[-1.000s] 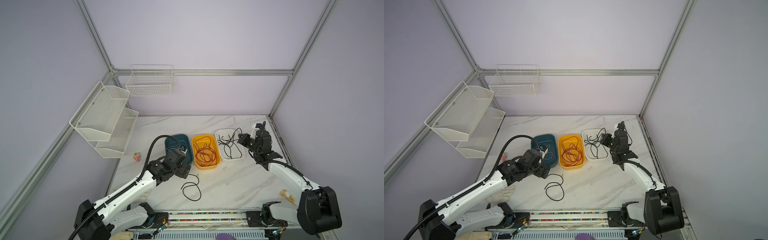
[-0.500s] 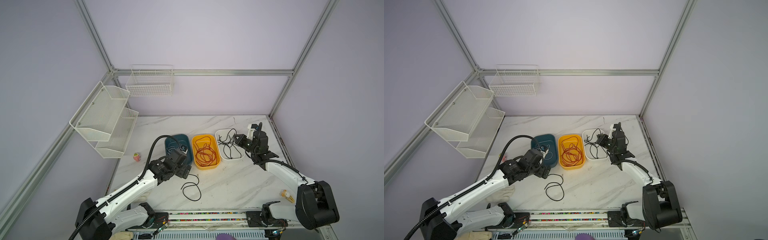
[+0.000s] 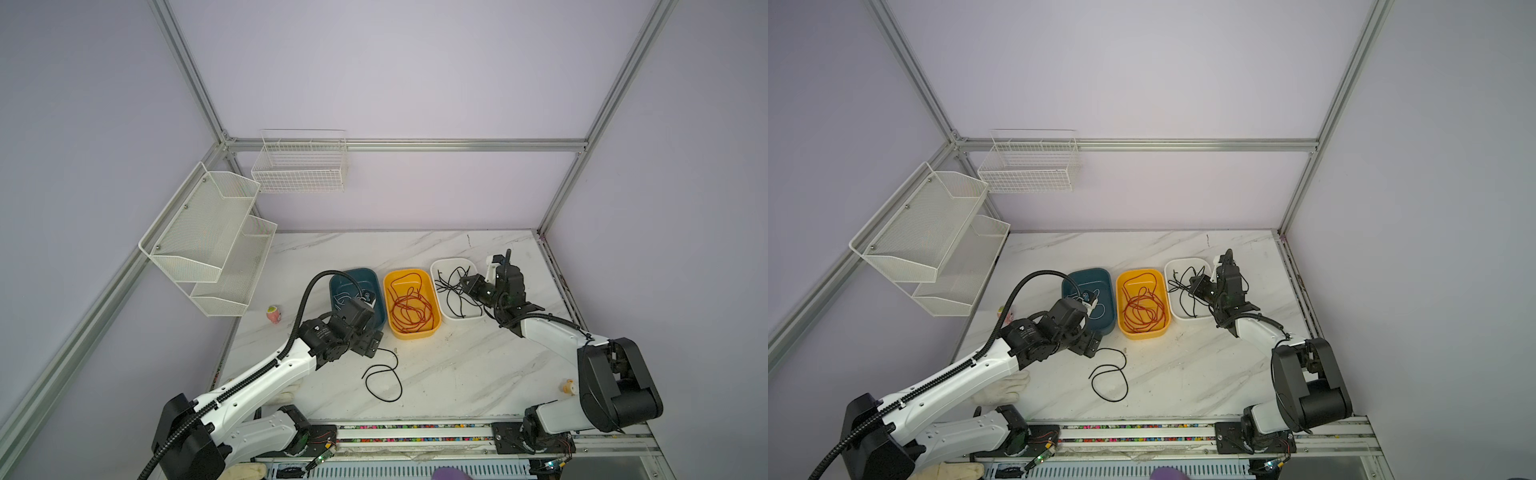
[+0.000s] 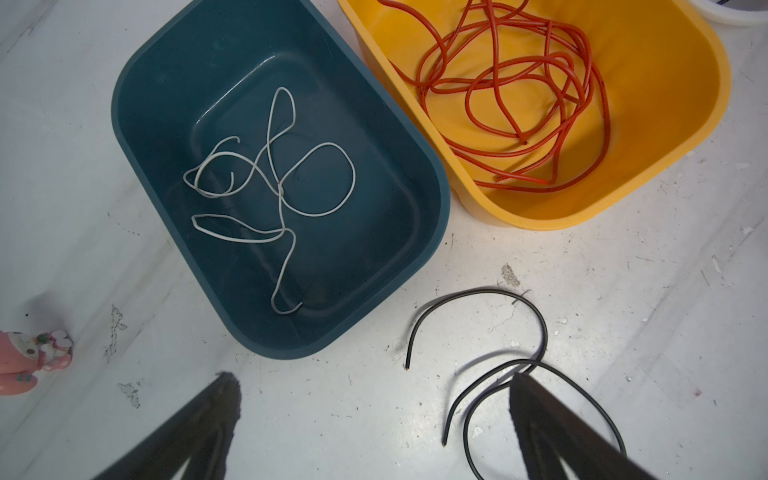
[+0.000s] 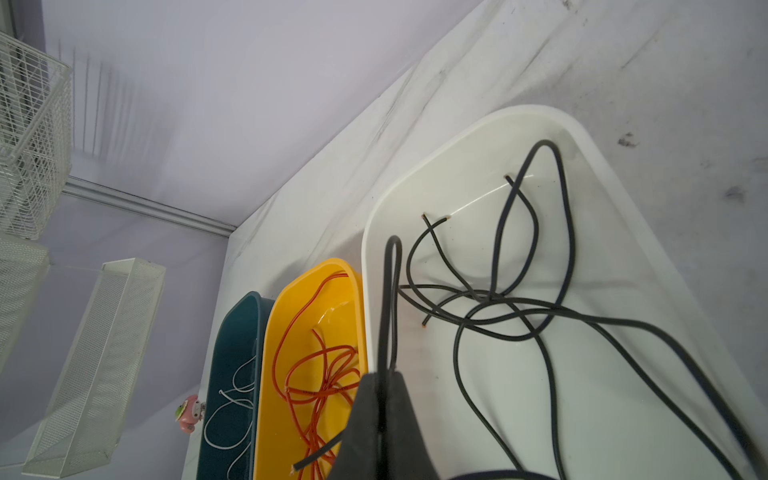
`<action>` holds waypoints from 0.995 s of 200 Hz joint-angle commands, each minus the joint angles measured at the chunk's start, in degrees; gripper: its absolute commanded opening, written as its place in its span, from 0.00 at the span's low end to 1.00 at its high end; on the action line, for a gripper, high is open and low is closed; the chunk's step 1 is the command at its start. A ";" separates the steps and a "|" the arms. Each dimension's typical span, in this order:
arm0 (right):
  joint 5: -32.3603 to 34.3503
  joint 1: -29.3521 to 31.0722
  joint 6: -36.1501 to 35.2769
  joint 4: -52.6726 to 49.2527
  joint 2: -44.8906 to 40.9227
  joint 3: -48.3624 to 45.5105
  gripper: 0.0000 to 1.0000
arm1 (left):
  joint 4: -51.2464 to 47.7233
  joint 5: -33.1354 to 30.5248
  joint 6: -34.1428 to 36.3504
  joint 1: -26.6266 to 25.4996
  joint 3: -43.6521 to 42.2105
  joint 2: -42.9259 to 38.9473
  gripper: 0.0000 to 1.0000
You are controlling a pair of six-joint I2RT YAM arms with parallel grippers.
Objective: Untangle the cables
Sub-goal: 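Lift the black cable and carry it over the white tray, then lower the black cable into the white tray and open the right gripper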
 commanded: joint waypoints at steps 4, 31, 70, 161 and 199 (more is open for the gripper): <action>-0.04 0.15 -0.44 3.24 2.17 -0.30 0.00 | -0.01 0.20 1.10 0.27 3.66 -0.07 1.00; 0.64 0.21 -0.63 4.07 3.90 -0.35 0.00 | -0.01 0.13 1.06 0.30 3.65 0.11 1.00; 1.51 0.17 -1.25 4.74 6.79 -0.18 0.00 | 0.00 0.20 1.12 0.31 3.65 0.36 1.00; 1.93 0.15 -2.30 3.96 8.98 0.32 0.00 | -0.10 0.47 1.12 0.32 3.75 0.89 1.00; 2.58 0.18 -3.18 1.67 6.62 0.77 0.12 | -0.11 0.60 1.13 0.30 3.84 1.08 1.00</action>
